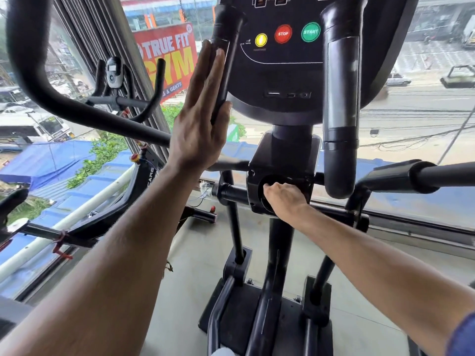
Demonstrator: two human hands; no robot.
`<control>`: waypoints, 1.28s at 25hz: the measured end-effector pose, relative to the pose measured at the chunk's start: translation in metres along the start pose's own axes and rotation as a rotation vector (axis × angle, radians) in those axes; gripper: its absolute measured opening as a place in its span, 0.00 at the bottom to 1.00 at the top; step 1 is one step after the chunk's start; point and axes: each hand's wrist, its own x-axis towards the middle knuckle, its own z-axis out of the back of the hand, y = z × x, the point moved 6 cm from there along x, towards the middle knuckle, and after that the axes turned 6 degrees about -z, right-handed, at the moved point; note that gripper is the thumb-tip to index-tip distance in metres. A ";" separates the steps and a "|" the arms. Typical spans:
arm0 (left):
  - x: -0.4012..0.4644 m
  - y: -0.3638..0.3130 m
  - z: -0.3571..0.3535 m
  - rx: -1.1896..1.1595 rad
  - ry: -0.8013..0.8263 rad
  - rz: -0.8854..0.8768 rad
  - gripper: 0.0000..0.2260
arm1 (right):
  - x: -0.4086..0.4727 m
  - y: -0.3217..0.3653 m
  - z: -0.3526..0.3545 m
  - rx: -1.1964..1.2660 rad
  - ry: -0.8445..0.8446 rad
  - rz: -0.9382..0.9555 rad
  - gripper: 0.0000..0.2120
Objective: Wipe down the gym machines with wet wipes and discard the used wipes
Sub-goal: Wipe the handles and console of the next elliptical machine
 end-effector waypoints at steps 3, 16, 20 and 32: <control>0.000 0.002 0.000 -0.020 -0.003 0.010 0.25 | 0.019 -0.003 -0.017 0.336 0.036 -0.235 0.08; -0.001 0.004 0.001 -0.030 -0.005 0.002 0.25 | 0.000 0.020 0.001 -0.535 -0.041 0.422 0.14; -0.001 0.003 0.001 -0.020 -0.016 -0.004 0.24 | -0.003 0.008 -0.008 -0.500 0.064 0.353 0.14; 0.002 0.001 0.002 -0.005 -0.021 -0.010 0.24 | 0.005 0.024 -0.003 0.117 -0.288 0.405 0.13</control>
